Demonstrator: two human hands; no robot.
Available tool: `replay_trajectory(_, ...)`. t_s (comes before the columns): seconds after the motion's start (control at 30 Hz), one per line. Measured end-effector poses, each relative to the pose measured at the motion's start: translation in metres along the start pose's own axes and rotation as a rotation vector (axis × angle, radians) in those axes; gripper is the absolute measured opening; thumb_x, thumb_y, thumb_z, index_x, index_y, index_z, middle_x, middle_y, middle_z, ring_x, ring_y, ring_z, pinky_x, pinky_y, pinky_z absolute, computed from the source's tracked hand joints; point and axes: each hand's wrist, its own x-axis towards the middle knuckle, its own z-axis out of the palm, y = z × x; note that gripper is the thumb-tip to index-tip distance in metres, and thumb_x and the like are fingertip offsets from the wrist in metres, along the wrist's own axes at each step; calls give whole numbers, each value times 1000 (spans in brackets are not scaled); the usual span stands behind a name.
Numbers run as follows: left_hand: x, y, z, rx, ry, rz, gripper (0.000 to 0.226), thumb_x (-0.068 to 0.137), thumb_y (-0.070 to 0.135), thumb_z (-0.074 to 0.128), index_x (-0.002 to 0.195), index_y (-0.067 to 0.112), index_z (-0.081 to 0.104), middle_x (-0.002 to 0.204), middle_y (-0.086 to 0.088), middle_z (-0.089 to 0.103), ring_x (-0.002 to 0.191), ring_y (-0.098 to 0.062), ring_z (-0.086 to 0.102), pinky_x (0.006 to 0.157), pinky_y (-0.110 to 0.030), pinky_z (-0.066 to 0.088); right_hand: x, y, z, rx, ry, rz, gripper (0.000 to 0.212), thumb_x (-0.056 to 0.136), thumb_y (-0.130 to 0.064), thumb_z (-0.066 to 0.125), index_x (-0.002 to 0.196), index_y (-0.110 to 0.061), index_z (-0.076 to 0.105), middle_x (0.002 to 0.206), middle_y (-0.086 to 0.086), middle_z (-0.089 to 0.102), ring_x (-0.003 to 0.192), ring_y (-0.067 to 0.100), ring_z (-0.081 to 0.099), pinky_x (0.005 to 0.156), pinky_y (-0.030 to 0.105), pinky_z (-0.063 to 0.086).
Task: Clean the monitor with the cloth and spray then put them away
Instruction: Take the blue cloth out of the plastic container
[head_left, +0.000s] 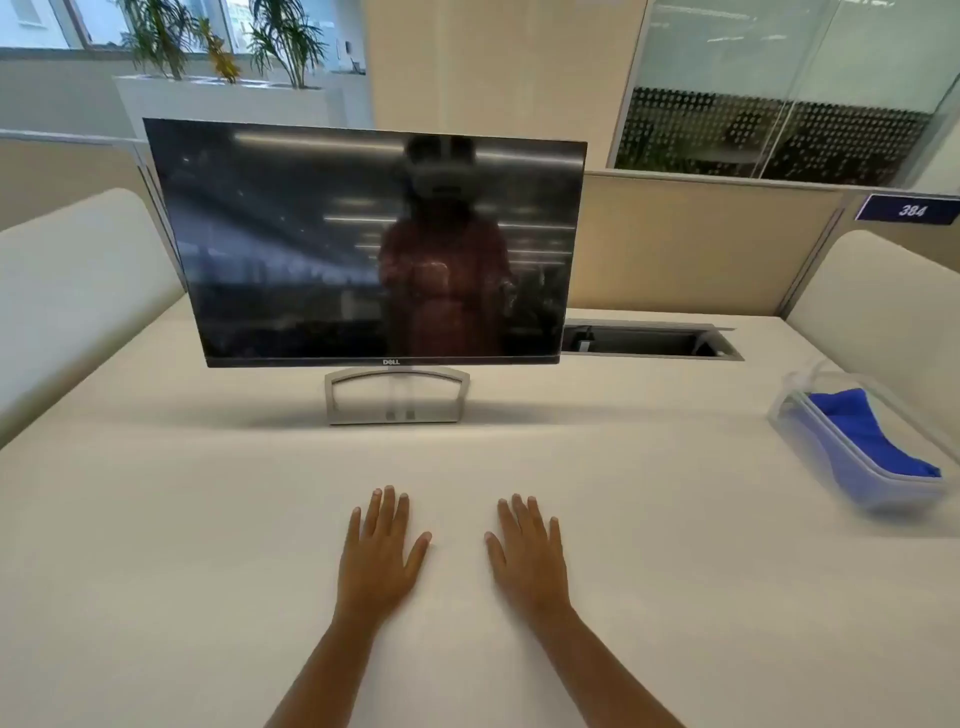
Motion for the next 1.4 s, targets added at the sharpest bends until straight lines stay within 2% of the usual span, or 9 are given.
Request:
replay_trajectory(0.07,3,8,-2,-31,-14,20,89,92,49,-8,112,3,65,119,-16,64,109,-32,62,89,-45,50,-3,0,-7,59,-9,69,33,85,-38,60,99,-12,74,105,6,73,98,22,69,73,44,56)
replay_trajectory(0.17,13,22,-2,41,42,125,85,95,45,-6,105,6,69,112,-12,69,101,-28,67,104,-35,30,-3,9,-12,43,16,121,76,98,-36,2,96,-14,75,101,3,74,96,19,70,71,41,57)
replay_trajectory(0.27,26,35,-2,81,83,216,86,95,45,-5,103,4,70,112,-13,69,109,-26,62,105,-31,17,-2,20,-17,-63,110,157,71,98,-37,8,95,-15,75,102,3,73,96,19,70,71,39,58)
replay_trajectory(0.37,34,46,7,34,107,308,84,95,46,-4,108,3,67,117,-14,66,143,-12,3,113,-25,-6,0,33,-22,-88,130,200,82,98,-35,-3,93,-15,76,101,4,74,94,20,70,68,37,58)
replay_trajectory(0.47,45,58,20,26,218,345,83,95,46,-3,108,5,67,116,-11,67,139,-8,-26,113,-25,-9,2,48,-27,-65,149,272,84,98,-35,-5,93,-15,76,100,5,74,93,20,70,66,37,58)
replay_trajectory(1.13,70,213,59,-38,230,551,81,94,47,-2,112,5,65,119,-10,65,139,-9,-27,113,-26,-9,-25,178,-81,-44,173,494,83,98,-37,-5,97,-17,75,103,5,73,97,20,69,74,36,57)
replay_trajectory(1.27,73,252,63,-76,174,570,81,94,47,-2,113,6,65,121,-9,64,139,-9,-26,112,-25,-12,-22,217,-91,-156,174,508,103,79,-53,-31,135,-16,47,142,13,45,132,28,42,106,44,37)
replay_trajectory(1.33,73,276,61,-39,85,575,82,93,49,-4,116,7,62,124,-10,61,143,-10,-4,112,-26,-17,-22,238,-97,-151,205,493,106,76,-54,-35,138,-15,42,145,14,40,134,28,38,108,44,34)
replay_trajectory(1.4,77,299,64,22,82,592,94,84,57,-18,134,7,43,143,-14,43,141,-22,19,113,-32,-18,-24,252,-109,-163,213,547,91,94,-44,-16,112,-14,68,117,12,67,108,24,64,86,39,53)
